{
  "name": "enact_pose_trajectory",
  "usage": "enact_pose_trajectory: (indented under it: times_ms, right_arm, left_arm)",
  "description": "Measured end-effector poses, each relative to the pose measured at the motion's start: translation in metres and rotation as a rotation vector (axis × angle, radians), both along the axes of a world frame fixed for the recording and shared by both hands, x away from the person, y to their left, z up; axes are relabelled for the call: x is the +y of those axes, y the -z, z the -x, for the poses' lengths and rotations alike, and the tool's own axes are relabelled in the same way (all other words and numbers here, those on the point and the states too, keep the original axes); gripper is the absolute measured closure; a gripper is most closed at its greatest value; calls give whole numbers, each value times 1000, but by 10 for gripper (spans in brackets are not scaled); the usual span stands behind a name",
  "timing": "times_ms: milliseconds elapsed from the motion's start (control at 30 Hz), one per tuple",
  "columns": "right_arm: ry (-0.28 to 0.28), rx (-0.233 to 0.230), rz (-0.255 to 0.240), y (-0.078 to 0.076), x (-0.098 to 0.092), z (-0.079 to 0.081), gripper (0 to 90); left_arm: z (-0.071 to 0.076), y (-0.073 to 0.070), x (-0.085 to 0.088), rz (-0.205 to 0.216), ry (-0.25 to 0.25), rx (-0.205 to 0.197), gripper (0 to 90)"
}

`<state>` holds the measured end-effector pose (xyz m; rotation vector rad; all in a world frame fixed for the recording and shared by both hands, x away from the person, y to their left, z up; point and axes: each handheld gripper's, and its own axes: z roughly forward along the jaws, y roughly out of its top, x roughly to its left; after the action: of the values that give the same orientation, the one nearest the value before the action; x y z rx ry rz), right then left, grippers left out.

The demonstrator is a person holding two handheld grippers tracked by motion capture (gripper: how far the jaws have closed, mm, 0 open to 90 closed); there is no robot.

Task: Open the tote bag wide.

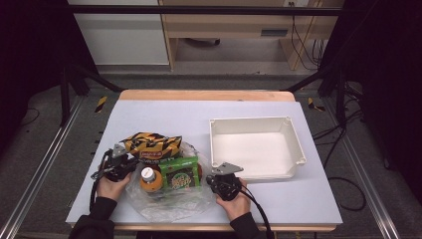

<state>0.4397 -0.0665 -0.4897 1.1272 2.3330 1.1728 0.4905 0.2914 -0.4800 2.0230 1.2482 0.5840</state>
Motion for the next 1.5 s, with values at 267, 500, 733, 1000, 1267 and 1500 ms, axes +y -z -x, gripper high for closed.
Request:
enact_pose_trajectory:
  times_ms: [267,500,733,1000,1267,1500]
  right_arm:
    - [-18,-19,-22,-5,-6,5,740]
    - [-33,-39,-13,-7,-10,9,726]
    - [-27,-45,-26,-11,-12,10,704]
    - [-54,-131,-123,-40,-22,23,623]
    - [-140,-19,-79,-25,-14,40,666]
    - [-116,40,-57,-6,-18,39,726]
  left_arm:
    - [7,-10,11,71,-53,-26,628]
    - [29,-40,28,201,-73,-117,417]
    - [61,-58,25,194,-26,-162,426]
    - [82,-34,4,64,55,-94,529]
    - [86,-8,0,16,67,-29,557]
    - [86,-5,-3,-16,71,-29,560]
